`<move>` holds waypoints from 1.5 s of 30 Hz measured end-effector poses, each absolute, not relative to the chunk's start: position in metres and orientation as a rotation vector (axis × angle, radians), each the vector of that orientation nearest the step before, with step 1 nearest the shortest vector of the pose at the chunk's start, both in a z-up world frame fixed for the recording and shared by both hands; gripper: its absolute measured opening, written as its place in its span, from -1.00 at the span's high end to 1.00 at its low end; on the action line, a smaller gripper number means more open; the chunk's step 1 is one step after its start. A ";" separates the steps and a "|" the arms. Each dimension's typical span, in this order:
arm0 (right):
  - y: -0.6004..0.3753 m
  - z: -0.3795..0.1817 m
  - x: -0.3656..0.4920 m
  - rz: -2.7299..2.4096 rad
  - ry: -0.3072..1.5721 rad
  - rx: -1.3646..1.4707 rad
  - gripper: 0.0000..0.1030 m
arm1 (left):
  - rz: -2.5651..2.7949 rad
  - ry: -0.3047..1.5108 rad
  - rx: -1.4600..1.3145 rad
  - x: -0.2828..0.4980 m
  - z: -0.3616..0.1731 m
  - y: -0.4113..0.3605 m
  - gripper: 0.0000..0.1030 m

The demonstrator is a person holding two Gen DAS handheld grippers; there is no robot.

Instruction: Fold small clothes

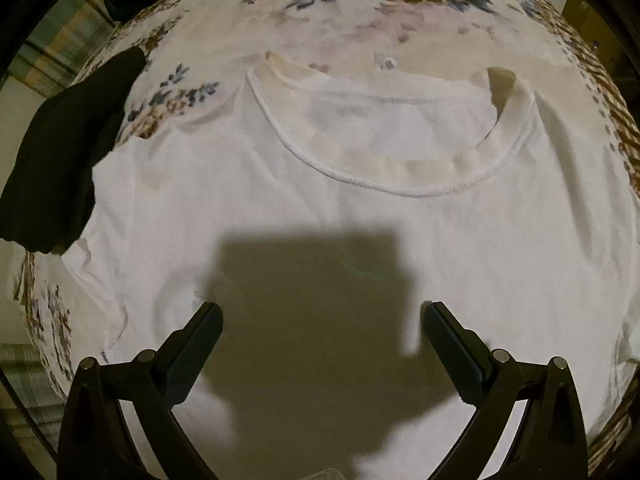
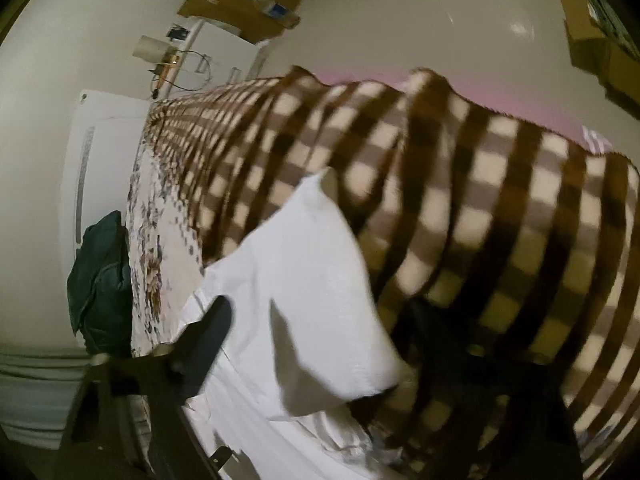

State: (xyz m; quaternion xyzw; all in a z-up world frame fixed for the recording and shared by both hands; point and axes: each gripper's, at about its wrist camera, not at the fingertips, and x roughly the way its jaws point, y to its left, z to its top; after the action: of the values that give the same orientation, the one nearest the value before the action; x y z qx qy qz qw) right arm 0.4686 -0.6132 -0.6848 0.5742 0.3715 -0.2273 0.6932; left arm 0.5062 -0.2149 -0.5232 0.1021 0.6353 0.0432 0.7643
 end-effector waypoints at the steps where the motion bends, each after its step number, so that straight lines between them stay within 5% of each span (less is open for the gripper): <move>1: -0.610 -0.683 0.473 -0.517 0.833 1.273 -0.23 | 0.095 1.383 0.218 0.508 -0.526 -0.216 -1.00; 2: -0.608 -0.682 0.474 -0.529 0.838 1.261 0.33 | 0.097 1.387 0.214 0.509 -0.528 -0.217 -1.00; 3: -0.608 -0.683 0.478 -0.532 0.839 1.248 0.63 | 0.097 1.387 0.211 0.509 -0.529 -0.217 -1.00; 5: -0.609 -0.675 0.482 -0.562 0.853 1.219 0.78 | 0.097 1.381 0.208 0.510 -0.528 -0.214 -1.00; 12: -0.628 -0.651 0.478 -0.492 0.823 1.191 0.77 | 0.096 1.377 0.188 0.512 -0.528 -0.202 -1.00; 14: -0.628 -0.658 0.486 -0.465 0.877 1.214 0.08 | 0.098 1.379 0.175 0.514 -0.528 -0.197 -1.00; 15: -0.628 -0.664 0.488 -0.447 0.898 1.234 -0.10 | 0.098 1.377 0.172 0.514 -0.527 -0.195 -1.00; 19: -0.623 -0.680 0.489 -0.438 0.905 1.282 -0.23 | 0.099 1.374 0.168 0.512 -0.526 -0.187 -1.00; 21: -0.619 -0.678 0.489 -0.446 0.868 1.274 -0.16 | 0.102 1.372 0.162 0.511 -0.525 -0.180 -1.00; 23: -0.614 -0.674 0.489 -0.440 0.863 1.243 0.62 | 0.107 1.371 0.155 0.510 -0.523 -0.174 -1.00; 24: -0.611 -0.673 0.490 -0.451 0.871 1.220 0.67 | 0.111 1.371 0.148 0.510 -0.523 -0.170 -1.00; 37: -0.507 -0.576 0.540 -0.391 0.905 0.668 0.84 | 0.146 1.350 0.085 0.501 -0.510 -0.120 -1.00; 45: -0.348 -0.607 0.597 -0.185 1.076 0.409 0.88 | 0.180 1.365 0.053 0.484 -0.512 -0.078 -1.00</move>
State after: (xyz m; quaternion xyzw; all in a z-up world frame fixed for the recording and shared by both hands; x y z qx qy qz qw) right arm 0.5970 -0.3484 -0.6073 0.1932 0.5081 -0.0874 0.8348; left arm 0.4840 -0.0782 -0.5116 0.0246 0.6298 0.0832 0.7719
